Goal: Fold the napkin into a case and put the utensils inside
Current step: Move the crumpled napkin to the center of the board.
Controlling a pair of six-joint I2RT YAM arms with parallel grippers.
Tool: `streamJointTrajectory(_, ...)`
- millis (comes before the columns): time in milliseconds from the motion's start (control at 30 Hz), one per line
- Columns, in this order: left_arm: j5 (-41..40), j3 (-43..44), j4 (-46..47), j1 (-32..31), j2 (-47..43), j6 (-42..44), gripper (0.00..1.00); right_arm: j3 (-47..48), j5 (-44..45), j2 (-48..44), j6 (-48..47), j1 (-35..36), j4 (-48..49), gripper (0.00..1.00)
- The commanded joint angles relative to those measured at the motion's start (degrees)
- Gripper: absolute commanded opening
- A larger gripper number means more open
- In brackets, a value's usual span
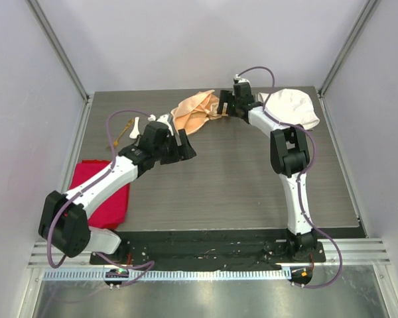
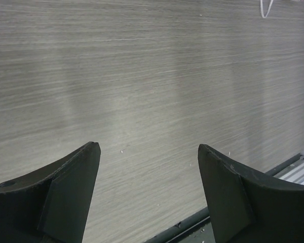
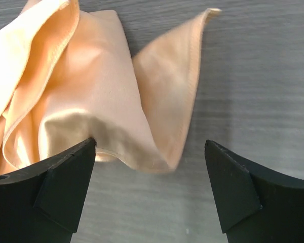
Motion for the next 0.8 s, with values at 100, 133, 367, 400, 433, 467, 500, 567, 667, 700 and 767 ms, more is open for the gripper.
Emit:
streamJointTrajectory(100,-3.8,9.7,-4.9,1.7,8.9,0.4,0.78,9.8,-9.0,5.2,-2.2,-0.1,1.2,0.49)
streamJointTrajectory(133,-3.4,10.4,-5.6,2.3,9.5,0.1,0.77,9.0,-9.1,4.9,-2.0,0.0,1.3,0.40)
streamJointTrajectory(367,-2.4,9.7,-5.5,3.5,9.8,0.3,0.75,-15.3,-11.3,-13.3,1.5,2.4,1.3,0.01)
streamJointTrajectory(400,-2.2,9.2,-5.4,3.5,9.9,0.4,0.74,-24.4,-12.0,-16.5,2.4,2.7,2.4,0.01)
streamJointTrajectory(433,-1.9,8.2,-5.2,3.5,10.1,0.4,0.73,-29.1,-13.6,-23.5,5.4,3.0,3.1,0.01)
streamJointTrajectory(467,-1.7,7.5,-4.3,3.5,10.1,0.2,0.72,-34.1,-15.5,-26.6,6.8,3.0,4.9,0.01)
streamJointTrajectory(500,-1.6,6.8,-4.0,3.5,10.3,0.1,0.70,-42.4,-17.9,-30.1,7.6,3.1,6.4,0.01)
streamJointTrajectory(567,-0.1,5.4,-3.1,3.5,10.2,-0.6,0.68,-49.6,-17.9,-38.9,8.0,3.4,4.8,0.01)
streamJointTrajectory(667,2.2,3.4,-1.4,3.3,9.6,-1.3,0.64,-62.4,-20.2,-48.7,7.9,3.4,3.7,0.01)
streamJointTrajectory(700,2.9,2.8,-0.5,3.2,9.7,-1.5,0.61,-65.1,-20.0,-50.4,8.0,3.4,0.0,0.04)
streamJointTrajectory(767,4.0,2.2,0.5,2.5,11.2,-2.0,0.58,-66.4,-16.3,-55.6,8.7,3.4,-3.1,0.33)
